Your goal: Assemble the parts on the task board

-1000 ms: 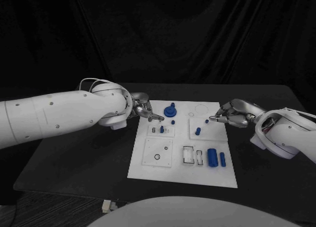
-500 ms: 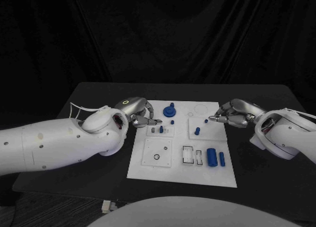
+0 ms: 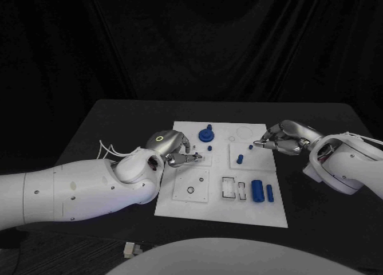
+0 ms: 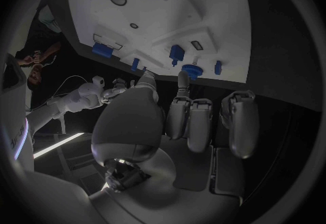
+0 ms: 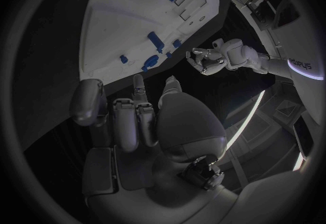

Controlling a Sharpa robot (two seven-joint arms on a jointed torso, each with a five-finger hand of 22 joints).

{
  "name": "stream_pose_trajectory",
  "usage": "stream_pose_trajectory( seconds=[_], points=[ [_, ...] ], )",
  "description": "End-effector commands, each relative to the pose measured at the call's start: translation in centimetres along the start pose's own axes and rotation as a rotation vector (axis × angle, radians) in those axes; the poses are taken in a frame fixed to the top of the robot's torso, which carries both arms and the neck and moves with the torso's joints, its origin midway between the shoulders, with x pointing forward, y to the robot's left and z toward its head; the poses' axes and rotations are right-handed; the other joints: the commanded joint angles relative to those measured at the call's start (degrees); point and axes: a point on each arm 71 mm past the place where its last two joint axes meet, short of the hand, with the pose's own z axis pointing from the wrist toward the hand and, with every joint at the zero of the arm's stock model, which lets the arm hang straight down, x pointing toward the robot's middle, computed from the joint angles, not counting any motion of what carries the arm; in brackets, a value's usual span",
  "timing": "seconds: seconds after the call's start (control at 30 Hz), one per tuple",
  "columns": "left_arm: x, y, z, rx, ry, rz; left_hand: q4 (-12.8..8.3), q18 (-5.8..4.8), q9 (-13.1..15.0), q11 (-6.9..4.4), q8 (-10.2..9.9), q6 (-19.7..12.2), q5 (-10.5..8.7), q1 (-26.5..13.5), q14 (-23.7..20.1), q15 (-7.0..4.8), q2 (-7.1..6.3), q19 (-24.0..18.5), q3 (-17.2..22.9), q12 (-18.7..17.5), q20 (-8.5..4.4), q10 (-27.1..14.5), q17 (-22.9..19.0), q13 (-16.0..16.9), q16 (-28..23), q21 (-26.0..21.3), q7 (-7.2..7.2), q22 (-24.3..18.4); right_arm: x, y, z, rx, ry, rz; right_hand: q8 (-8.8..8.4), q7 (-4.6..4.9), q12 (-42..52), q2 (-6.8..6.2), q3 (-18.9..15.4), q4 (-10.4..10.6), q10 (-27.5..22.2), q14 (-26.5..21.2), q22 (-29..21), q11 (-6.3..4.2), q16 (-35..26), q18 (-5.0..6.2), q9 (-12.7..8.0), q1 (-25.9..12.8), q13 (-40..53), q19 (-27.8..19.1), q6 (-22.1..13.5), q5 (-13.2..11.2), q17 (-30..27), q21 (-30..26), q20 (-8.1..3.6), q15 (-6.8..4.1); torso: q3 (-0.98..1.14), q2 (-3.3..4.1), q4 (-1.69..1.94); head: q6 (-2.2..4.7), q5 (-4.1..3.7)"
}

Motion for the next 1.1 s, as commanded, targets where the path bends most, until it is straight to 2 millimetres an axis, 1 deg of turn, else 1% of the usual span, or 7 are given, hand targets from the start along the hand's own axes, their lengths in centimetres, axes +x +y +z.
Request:
stream_pose_trajectory(
  seconds=[0.03,0.07,0.17,0.27,0.4,0.83,1.1],
  points=[
    [0.3,-0.3,0.0,0.007,-0.070,0.011,0.02,0.19,0.01,-0.52,0.82,0.71,-0.68,-0.57,4.58,-0.47,-0.92,1.65,2.07,0.41,-0.47,0.82,11.30,5.54,0.38,0.34,-0.23,11.85,0.0,0.1,0.0,-0.006,-0.016,0.001,0.26,-0.31,-0.19,0.37,-0.32,0.12,5.28,3.86,6.39,-0.56,-0.17,0.99,0.07,-0.06,14.17,-0.06,0.02,0.17,5.91,-0.16,-0.22,-0.39,0.01,0.00,-0.01,-0.01,-0.11],
    [0.5,-0.4,0.0,0.007,-0.068,0.012,0.02,0.19,0.06,-0.55,0.95,0.80,-0.71,-0.59,4.58,-0.49,-0.98,1.66,2.28,0.38,-0.50,0.82,11.29,5.52,0.37,0.33,-0.27,11.85,0.0,0.1,0.0,-0.006,-0.016,0.001,0.26,-0.31,-0.19,0.37,-0.32,0.12,5.28,3.86,6.39,-0.56,-0.17,0.99,0.07,-0.06,14.17,-0.06,0.02,0.17,5.91,-0.16,-0.22,-0.39,0.00,0.00,-0.01,-0.01,-0.13],
    [1.4,-0.7,0.1,0.007,-0.053,0.018,0.00,0.13,1.56,-1.08,2.96,2.00,-0.10,-0.83,4.82,-0.92,-1.46,1.92,4.07,0.73,-0.88,1.22,11.73,5.89,0.80,0.50,-0.91,11.93,0.0,0.1,-0.1,-0.006,-0.016,0.002,0.26,-0.31,-0.19,0.37,-0.32,0.12,5.28,3.86,6.39,-0.56,-0.17,0.99,0.07,-0.06,14.17,-0.06,0.02,0.17,5.91,-0.16,-0.22,-0.39,0.02,-0.02,0.00,-0.01,-0.12],
    [1.8,-0.8,0.2,0.008,-0.045,0.035,0.01,0.12,1.99,-1.18,3.41,2.13,0.07,-1.09,4.83,-1.01,-1.55,1.98,4.33,0.76,-0.97,1.27,11.70,5.94,0.76,0.53,-1.02,11.94,0.1,0.1,0.0,-0.007,-0.016,0.002,0.26,-0.31,-0.19,0.37,-0.32,0.12,5.28,3.86,6.39,-0.56,-0.17,0.99,0.07,-0.06,14.17,-0.06,0.02,0.17,5.91,-0.16,-0.22,-0.39,0.02,-0.03,0.03,-0.01,-0.05],
    [2.3,-1.1,0.4,0.009,-0.032,0.053,0.04,0.13,3.89,-1.51,5.05,2.36,0.12,-1.87,4.88,-1.29,-1.77,2.03,4.93,0.78,-1.24,1.39,11.74,6.04,0.77,0.39,-1.40,11.93,0.1,0.1,0.0,-0.008,-0.017,0.002,0.26,-0.31,-0.19,0.37,-0.32,0.12,5.28,3.86,6.39,-0.56,-0.17,0.99,0.07,-0.06,14.17,-0.06,0.02,0.17,5.91,-0.16,-0.22,-0.39,0.01,-0.01,0.01,-0.01,-0.17],
    [2.8,-1.4,0.9,0.006,-0.020,0.070,0.00,0.11,5.72,-1.76,6.40,2.29,0.39,-2.53,4.92,-1.51,-1.69,2.13,5.47,0.97,-1.46,1.57,11.78,6.29,0.77,0.37,-1.71,11.96,0.1,0.1,0.0,-0.008,-0.018,0.003,0.26,-0.32,-0.21,0.32,-0.40,0.10,5.25,3.86,6.39,-0.56,-0.19,0.99,0.08,-0.05,14.14,-0.04,0.02,0.21,5.88,-0.18,-0.23,-0.39,0.02,0.01,0.02,-0.01,-0.23],
    [3.0,-1.3,1.1,-0.007,-0.010,0.081,-0.06,0.08,8.88,-2.08,8.47,1.84,1.64,-2.01,4.96,-1.79,-1.49,2.25,6.15,1.13,-1.74,1.72,11.81,6.54,0.74,0.35,-2.08,12.00,0.1,0.2,-0.1,-0.008,-0.018,0.003,0.26,-0.32,-0.21,0.32,-0.40,0.10,5.25,3.86,6.39,-0.56,-0.19,0.99,0.08,-0.05,14.14,-0.04,0.02,0.21,5.88,-0.18,-0.23,-0.39,0.01,0.00,0.01,-0.01,-0.33]
  ],
)
